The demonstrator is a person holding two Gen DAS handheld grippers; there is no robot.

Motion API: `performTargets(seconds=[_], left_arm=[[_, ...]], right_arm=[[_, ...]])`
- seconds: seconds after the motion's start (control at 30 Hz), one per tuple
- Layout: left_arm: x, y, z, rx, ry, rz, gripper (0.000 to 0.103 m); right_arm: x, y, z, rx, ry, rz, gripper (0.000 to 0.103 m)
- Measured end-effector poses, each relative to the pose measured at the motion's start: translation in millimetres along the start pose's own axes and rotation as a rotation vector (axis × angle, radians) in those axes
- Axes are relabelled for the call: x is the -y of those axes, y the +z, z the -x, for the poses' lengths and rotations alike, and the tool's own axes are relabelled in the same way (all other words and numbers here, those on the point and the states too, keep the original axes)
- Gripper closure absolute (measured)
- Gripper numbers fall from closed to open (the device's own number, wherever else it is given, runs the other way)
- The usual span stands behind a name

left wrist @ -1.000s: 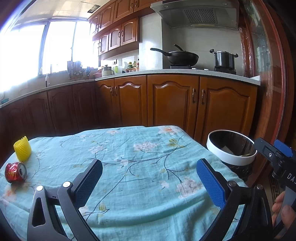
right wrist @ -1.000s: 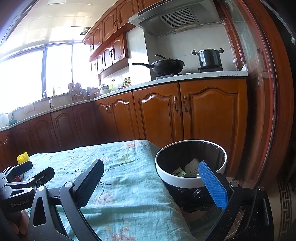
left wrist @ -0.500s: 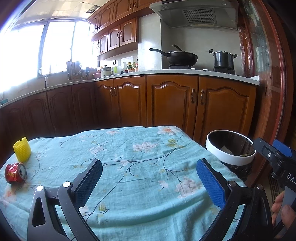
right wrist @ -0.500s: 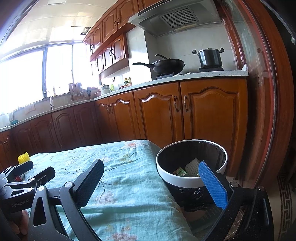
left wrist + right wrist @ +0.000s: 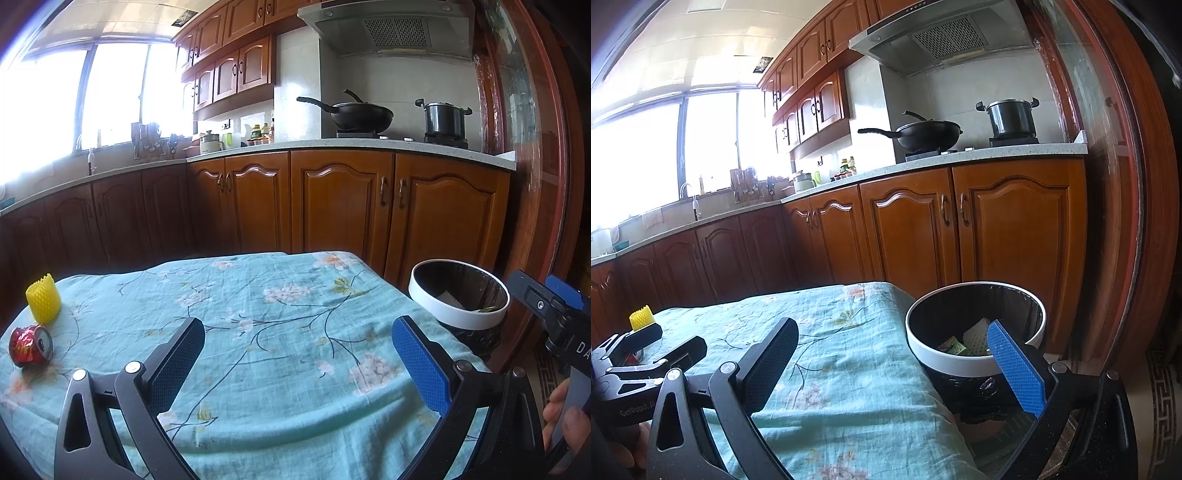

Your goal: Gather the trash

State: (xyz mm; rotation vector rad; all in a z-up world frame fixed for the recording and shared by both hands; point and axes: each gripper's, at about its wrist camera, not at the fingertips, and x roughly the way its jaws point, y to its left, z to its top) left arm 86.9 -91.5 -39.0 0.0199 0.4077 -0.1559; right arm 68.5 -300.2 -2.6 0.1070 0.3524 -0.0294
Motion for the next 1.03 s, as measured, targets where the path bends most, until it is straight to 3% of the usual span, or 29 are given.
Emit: performTargets(seconds=[1.03], left_arm=[[-14,4,-5,-0.031,-0.035,0.025,0.001]], right_arm=[[-9,-1,-9,-0.028,0.012,-0.004,0.000]])
